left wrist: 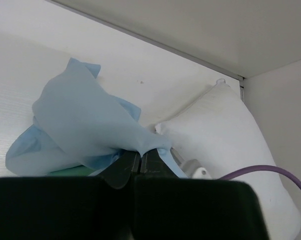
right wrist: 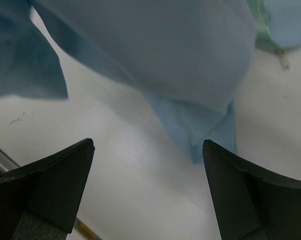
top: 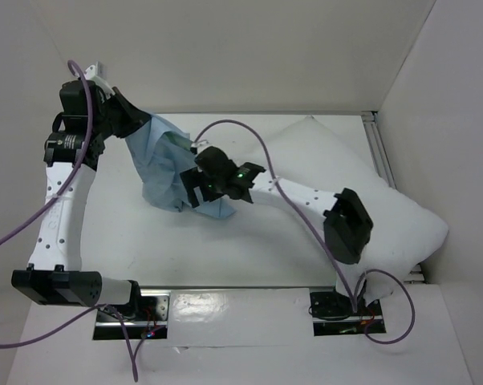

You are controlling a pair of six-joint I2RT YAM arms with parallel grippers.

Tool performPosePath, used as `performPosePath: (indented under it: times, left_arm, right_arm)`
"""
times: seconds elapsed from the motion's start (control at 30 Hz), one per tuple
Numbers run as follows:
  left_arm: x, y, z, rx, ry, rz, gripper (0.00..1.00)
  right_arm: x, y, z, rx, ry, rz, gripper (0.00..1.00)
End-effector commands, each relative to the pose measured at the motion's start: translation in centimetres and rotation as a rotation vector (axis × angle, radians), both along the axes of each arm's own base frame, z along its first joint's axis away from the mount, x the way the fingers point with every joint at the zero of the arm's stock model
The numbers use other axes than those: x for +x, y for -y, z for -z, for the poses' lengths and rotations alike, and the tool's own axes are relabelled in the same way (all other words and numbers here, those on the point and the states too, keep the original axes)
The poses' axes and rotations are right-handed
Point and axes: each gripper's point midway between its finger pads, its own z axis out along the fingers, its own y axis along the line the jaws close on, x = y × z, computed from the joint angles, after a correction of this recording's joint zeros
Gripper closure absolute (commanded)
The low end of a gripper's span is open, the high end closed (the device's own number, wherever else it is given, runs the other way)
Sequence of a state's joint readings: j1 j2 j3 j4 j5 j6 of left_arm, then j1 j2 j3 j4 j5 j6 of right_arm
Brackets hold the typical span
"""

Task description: Put the pillow into the pillowcase

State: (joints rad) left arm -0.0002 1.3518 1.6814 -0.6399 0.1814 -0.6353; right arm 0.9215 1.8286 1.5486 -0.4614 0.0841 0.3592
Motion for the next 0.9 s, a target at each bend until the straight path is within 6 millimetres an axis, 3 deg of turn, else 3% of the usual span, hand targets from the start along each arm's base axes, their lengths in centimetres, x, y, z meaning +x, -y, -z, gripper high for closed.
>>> performPosePath:
  times: [0.0, 0.03, 0.1, 0.13, 0.17, 0.2, 0.23, 0.27, 0.3, 0.37, 0.4, 0.43, 0.47, 0.5, 0.53, 0.57, 0.6, 0.63, 0.73, 0.77, 0.8, 0.83, 0.87]
  left_arm:
    - [-1.6, -0.2, -3.8, 0.007, 0.096, -0.001, 1.00]
    - [-1.7, -0.2, -3.6, 0.007, 0.085, -0.001, 1.00]
    - [-2.1, -0.6, -3.7, 0.015, 0.085, -0.007, 1.00]
    - [-2.4, -0.6, -3.5, 0.016, 0.082, -0.007, 1.00]
    - [-2.4, -0.4, -3.1, 0.012, 0.073, 0.001, 1.00]
    - [-2.4, -0.4, -3.1, 0.012, 0.073, 0.001, 1.00]
    - [-2.4, -0.4, -3.1, 0.012, 0.073, 0.001, 1.00]
    - [-2.4, -0.4, -3.5, 0.012, 0.082, 0.001, 1.00]
    - [-2.1, -1.2, -3.4, 0.032, 0.077, -0.025, 1.00]
    - [-1.4, -2.3, -3.8, 0.037, 0.082, -0.061, 1.00]
    - [-1.2, -2.8, -5.2, 0.039, 0.115, -0.074, 1.00]
    - [-0.4, -3.0, -5.5, 0.034, 0.116, -0.071, 1.00]
    - [0.0, -3.9, -6.3, 0.033, 0.134, -0.087, 1.00]
    - [-0.1, -4.2, -8.9, 0.035, 0.195, -0.091, 1.00]
    - [0.0, -4.7, -9.9, 0.037, 0.218, -0.103, 1.00]
    - [0.5, -5.9, -10.4, 0.042, 0.228, -0.132, 1.00]
    - [0.2, -6.5, -12.5, 0.048, 0.278, -0.149, 1.00]
    - [-0.1, -6.9, -13.3, 0.052, 0.299, -0.162, 1.00]
    - [-0.2, -7.8, -14.3, 0.036, 0.323, -0.171, 1.00]
    - [-0.4, -7.6, -14.2, 0.031, 0.327, -0.150, 1.00]
    - [-0.6, -7.3, -13.5, 0.024, 0.311, -0.131, 1.00]
    - [-0.9, -6.8, -11.7, 0.013, 0.275, -0.110, 1.00]
    - [-1.3, -5.8, -10.5, -0.007, 0.246, -0.058, 1.00]
  right_arm:
    - [4.0, -3.8, -5.3, 0.056, 0.224, 0.039, 0.04]
    - [5.5, -3.7, -3.3, -0.009, 0.244, 0.084, 0.04]
    - [7.6, -4.1, -3.6, -0.019, 0.284, 0.132, 0.02]
    - [8.4, -4.8, -1.9, -0.036, 0.271, 0.114, 0.05]
    - [8.8, -5.6, -2.0, -0.015, 0.276, 0.106, 0.25]
    - [9.9, -6.0, -3.7, 0.016, 0.303, 0.110, 0.61]
    - [10.9, -6.2, -3.9, 0.028, 0.306, 0.117, 0.89]
    - [11.1, -6.3, -5.4, 0.044, 0.325, 0.114, 1.00]
    - [12.2, -6.3, -8.5, 0.094, 0.368, 0.123, 1.00]
    - [14.0, -5.0, -12.1, 0.136, 0.423, 0.126, 1.00]
    - [14.6, -4.7, -14.8, 0.187, 0.468, 0.119, 1.00]
    - [15.9, -3.2, -17.6, 0.229, 0.516, 0.135, 1.00]
    - [15.4, -2.4, -21.6, 0.294, 0.575, 0.111, 1.00]
    - [15.3, -1.5, -24.3, 0.337, 0.625, 0.096, 1.00]
    - [16.0, -0.1, -26.4, 0.387, 0.676, 0.108, 1.00]
    - [15.5, 0.3, -28.3, 0.436, 0.706, 0.066, 1.00]
    - [14.7, 1.7, -31.2, 0.491, 0.746, 0.059, 1.00]
    - [14.5, 2.5, -32.8, 0.529, 0.776, 0.051, 1.00]
    - [13.6, 4.3, -34.3, 0.535, 0.780, 0.018, 1.00]
    - [13.5, 4.8, -33.4, 0.513, 0.752, 0.015, 1.00]
    - [12.8, 4.7, -32.7, 0.505, 0.728, -0.013, 1.00]
    - [11.1, 5.8, -33.4, 0.497, 0.729, -0.025, 1.00]
    - [11.2, 6.4, -29.8, 0.445, 0.662, -0.018, 1.00]
